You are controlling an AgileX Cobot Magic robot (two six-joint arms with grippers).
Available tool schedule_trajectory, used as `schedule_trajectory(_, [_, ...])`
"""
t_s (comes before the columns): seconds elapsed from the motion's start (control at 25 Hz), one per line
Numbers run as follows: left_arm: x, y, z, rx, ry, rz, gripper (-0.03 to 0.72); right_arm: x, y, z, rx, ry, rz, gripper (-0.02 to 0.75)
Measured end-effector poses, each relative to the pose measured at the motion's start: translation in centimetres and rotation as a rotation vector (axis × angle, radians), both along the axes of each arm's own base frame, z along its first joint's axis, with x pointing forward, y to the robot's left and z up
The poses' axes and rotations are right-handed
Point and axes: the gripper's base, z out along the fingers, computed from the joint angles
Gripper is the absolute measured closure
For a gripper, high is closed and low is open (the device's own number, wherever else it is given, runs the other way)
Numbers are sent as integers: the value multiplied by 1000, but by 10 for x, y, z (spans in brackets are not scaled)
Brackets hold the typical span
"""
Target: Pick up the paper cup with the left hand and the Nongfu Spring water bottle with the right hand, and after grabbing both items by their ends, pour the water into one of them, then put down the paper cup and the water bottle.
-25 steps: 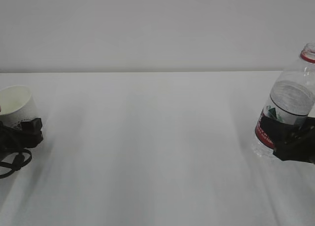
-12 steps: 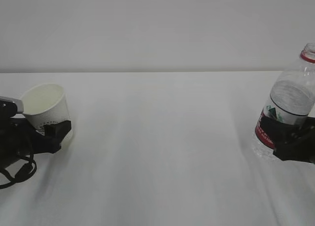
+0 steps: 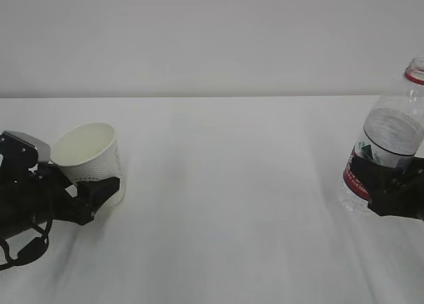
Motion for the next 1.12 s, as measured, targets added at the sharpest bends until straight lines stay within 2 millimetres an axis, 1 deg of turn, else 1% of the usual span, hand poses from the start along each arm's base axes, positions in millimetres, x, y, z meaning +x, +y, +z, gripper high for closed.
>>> schedule_trajectory(0.16, [-2,-2,0,-24,19,-25,125,0,0,0,0,0,0,279])
schedule_trajectory(0.28, [-5,-6,0,-35,32,-74,125,0,0,0,0,0,0,279])
schedule_trajectory(0.44, [-10,-17,0,-37,38,-147,140,0,0,0,0,0,0,279])
schedule_trajectory(0.6, [-15,-37,1,-40,29,-241,142,0,0,0,0,0,0,279])
schedule_trajectory(0.84, [-15,-70,8,-67,-1,-353,142,0,0,0,0,0,0,279])
schedule_trajectory(1.12, [-17,-99,15,-101,-24,-455,143,0,0,0,0,0,0,279])
